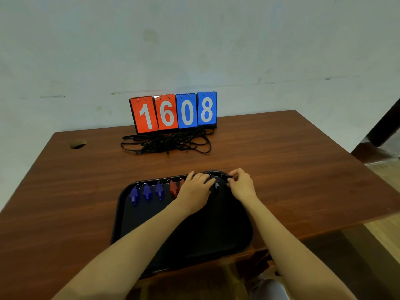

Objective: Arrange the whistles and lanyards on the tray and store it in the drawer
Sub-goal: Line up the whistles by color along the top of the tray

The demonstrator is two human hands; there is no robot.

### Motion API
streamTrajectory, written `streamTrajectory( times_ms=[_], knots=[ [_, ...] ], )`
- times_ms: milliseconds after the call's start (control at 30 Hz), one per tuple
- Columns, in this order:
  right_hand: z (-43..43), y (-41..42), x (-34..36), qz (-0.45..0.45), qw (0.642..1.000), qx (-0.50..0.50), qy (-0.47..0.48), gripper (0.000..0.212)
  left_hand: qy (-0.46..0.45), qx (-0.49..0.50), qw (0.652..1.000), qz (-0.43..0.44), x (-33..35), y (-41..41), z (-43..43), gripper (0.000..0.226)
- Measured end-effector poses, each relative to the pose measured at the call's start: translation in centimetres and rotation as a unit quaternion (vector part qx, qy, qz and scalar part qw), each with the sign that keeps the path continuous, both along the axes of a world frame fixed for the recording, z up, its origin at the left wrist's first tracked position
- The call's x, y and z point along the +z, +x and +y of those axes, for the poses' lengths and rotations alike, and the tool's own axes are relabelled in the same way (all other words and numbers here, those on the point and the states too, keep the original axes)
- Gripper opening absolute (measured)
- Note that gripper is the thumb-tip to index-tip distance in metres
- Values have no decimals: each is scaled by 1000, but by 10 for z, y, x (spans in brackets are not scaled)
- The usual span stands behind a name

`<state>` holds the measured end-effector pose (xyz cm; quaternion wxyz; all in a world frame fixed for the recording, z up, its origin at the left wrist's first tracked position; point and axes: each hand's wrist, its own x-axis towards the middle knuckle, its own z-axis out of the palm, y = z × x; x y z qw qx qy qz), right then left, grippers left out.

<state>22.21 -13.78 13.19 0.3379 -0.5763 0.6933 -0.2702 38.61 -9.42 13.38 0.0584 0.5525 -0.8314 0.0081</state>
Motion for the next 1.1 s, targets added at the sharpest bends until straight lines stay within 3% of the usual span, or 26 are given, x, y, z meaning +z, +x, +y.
streamTrajectory(
  times_ms=[133, 267, 500, 767, 1100],
  knots=[
    [3, 3, -3, 38, 999, 24, -11, 19, 38, -5, 999, -38, -5, -7, -3, 51],
    [6, 3, -4, 61, 995, 41, -60, 18, 51, 1, 996, -69, -11, -6, -6, 51],
    [14, 6, -8, 154, 973, 98, -144, 20, 52, 8, 998, -42, -11, -2, -2, 54],
    [14, 11, -12, 186, 963, 137, -136, 28, 24, 20, 999, -17, -7, 5, 4, 40],
    [11, 14, -12, 193, 965, 139, -113, 33, 4, 29, 1000, -13, -6, 0, 5, 40]
  ],
)
